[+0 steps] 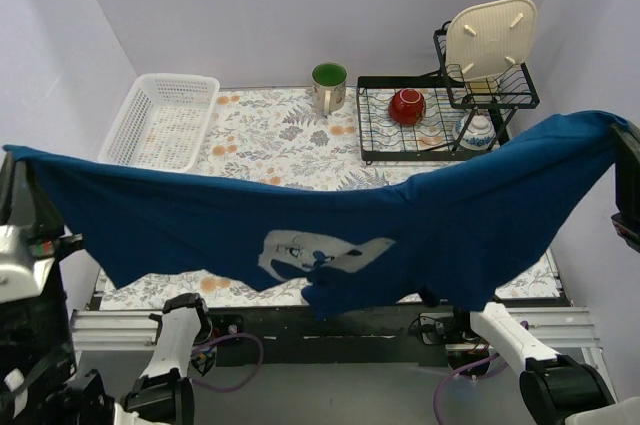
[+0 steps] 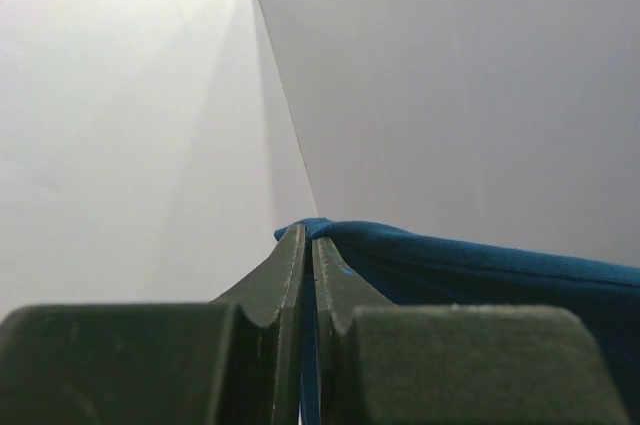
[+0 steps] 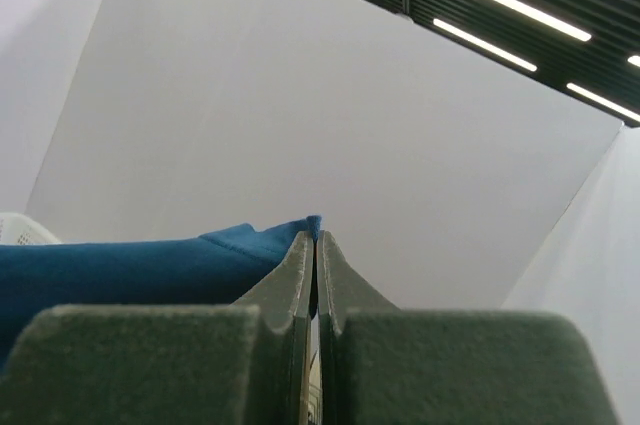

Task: Roll the t-shirts
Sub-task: Flatten out the T-shirt at the center of the board.

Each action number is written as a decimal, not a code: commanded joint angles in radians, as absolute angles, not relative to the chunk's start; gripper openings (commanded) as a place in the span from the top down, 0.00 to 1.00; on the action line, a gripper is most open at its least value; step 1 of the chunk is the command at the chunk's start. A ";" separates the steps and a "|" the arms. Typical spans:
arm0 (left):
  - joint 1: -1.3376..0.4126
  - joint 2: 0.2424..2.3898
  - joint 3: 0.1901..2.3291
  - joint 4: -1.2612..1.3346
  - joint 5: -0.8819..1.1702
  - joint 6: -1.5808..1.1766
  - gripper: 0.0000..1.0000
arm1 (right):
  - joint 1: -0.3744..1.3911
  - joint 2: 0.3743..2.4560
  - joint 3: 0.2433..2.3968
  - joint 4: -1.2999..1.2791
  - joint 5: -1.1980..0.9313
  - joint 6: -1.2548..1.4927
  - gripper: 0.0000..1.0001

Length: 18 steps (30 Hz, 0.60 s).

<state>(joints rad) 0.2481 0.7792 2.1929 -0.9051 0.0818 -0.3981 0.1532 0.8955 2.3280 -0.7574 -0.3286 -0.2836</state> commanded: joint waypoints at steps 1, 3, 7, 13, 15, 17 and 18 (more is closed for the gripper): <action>0.212 0.885 2.206 -0.833 -0.023 -0.353 1.00 | 0.143 0.995 2.309 -0.626 -0.336 -0.235 0.99; 0.210 0.896 2.160 -0.815 0.068 -0.319 1.00 | 0.144 1.012 2.254 -0.563 -0.359 -0.230 0.99; 0.210 0.905 1.929 -0.801 0.196 -0.324 1.00 | 0.143 1.019 1.993 -0.448 -0.443 -0.247 0.99; 0.212 0.920 1.398 -0.727 0.489 -0.324 1.00 | 0.147 1.047 1.447 -0.215 -0.546 -0.242 0.99; 0.212 0.986 1.253 -0.678 0.560 -0.325 1.00 | 0.169 1.095 1.335 -0.180 -0.551 -0.238 0.99; 0.207 1.047 1.171 -0.623 0.597 -0.319 1.00 | 0.199 1.185 1.281 -0.137 -0.526 -0.273 0.99; 0.201 1.083 1.094 -0.559 0.594 -0.308 1.00 | 0.225 1.219 1.240 -0.118 -0.523 -0.285 0.99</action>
